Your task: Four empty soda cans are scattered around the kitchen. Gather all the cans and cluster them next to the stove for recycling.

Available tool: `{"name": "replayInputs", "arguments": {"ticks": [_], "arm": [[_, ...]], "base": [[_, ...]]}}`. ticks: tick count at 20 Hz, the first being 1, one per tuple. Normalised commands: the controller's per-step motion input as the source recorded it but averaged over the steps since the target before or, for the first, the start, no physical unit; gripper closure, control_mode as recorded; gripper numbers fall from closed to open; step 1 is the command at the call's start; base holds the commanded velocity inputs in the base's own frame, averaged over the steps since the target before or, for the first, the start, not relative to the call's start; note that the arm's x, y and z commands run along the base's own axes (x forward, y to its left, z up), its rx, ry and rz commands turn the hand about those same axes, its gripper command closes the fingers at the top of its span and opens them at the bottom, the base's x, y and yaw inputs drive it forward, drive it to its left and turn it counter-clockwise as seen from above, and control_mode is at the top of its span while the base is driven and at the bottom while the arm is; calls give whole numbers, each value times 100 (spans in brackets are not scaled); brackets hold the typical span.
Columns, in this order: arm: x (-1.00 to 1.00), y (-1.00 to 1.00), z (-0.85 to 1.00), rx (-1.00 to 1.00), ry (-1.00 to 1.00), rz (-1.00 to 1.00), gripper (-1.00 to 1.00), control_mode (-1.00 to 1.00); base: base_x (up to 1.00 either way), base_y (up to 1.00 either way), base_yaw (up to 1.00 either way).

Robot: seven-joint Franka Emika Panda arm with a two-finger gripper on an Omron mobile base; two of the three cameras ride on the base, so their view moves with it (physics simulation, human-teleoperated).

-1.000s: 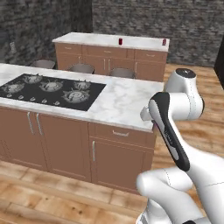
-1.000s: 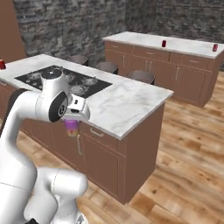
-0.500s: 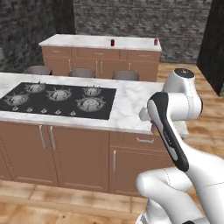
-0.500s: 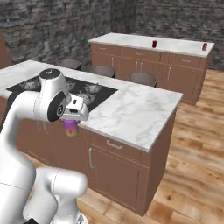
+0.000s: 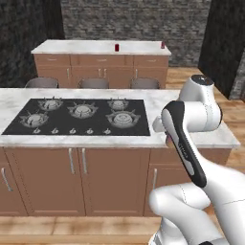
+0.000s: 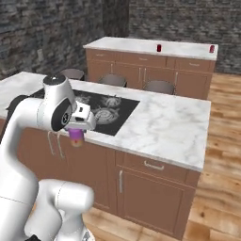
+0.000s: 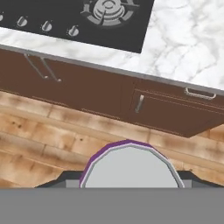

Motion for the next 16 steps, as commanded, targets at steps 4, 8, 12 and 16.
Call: {"name": "replayInputs", "arguments": {"ticks": [4, 8, 12, 16], "arm": [[0, 0, 0, 0, 0, 0, 100, 100], [0, 0, 0, 0, 0, 0, 100, 100], [0, 0, 0, 0, 0, 0, 100, 100], [0, 0, 0, 0, 0, 0, 100, 100]], "base": [[31, 95, -26], [37, 98, -27], [39, 100, -26], [33, 97, -24]]}}
